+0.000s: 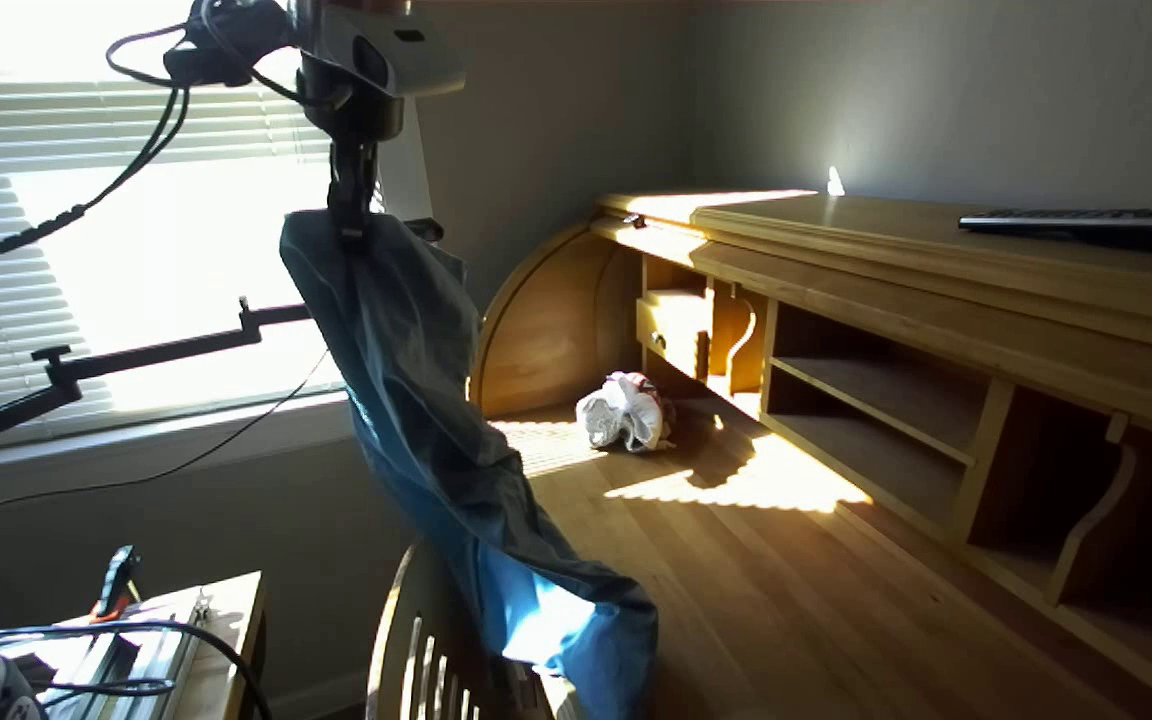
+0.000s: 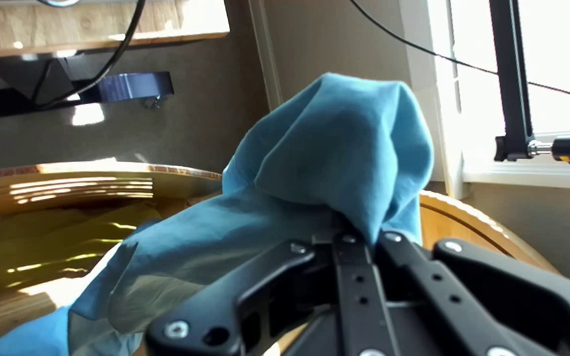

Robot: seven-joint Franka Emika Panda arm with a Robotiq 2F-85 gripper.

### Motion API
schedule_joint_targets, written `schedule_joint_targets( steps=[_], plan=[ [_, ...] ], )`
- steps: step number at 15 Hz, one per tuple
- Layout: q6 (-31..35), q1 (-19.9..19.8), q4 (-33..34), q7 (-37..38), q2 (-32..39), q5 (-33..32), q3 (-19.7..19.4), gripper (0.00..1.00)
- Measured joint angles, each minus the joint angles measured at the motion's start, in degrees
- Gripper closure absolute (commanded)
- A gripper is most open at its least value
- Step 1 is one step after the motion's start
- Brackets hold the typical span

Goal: Put the blue cloth on the backrest of the chair.

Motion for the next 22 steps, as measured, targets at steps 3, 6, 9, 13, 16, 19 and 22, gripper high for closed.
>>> schedule_joint_targets(
  steps=[3, 6, 9, 13, 16, 19, 22],
  plan=[
    [-3.2, -2.7, -0.1, 3.8, 0.7, -0.1, 0.0, 1.00],
    [-5.9, -5.1, -0.4, 7.9, 3.1, -0.1, 0.1, 1.00],
    [-8.6, -6.3, -1.0, 10.8, 7.3, -0.1, 0.2, 1.00],
    [-15.1, -6.9, -1.5, 12.1, 12.9, -0.1, 0.1, 1.00],
    [-21.9, -7.6, -1.5, 12.9, 16.0, -0.7, -0.1, 1.00],
    [-26.3, -8.9, -2.1, 14.5, 18.9, -3.4, -0.5, 1.00],
    [-25.4, -10.7, -4.3, 16.5, 23.1, -8.9, -1.5, 1.00]
  ],
)
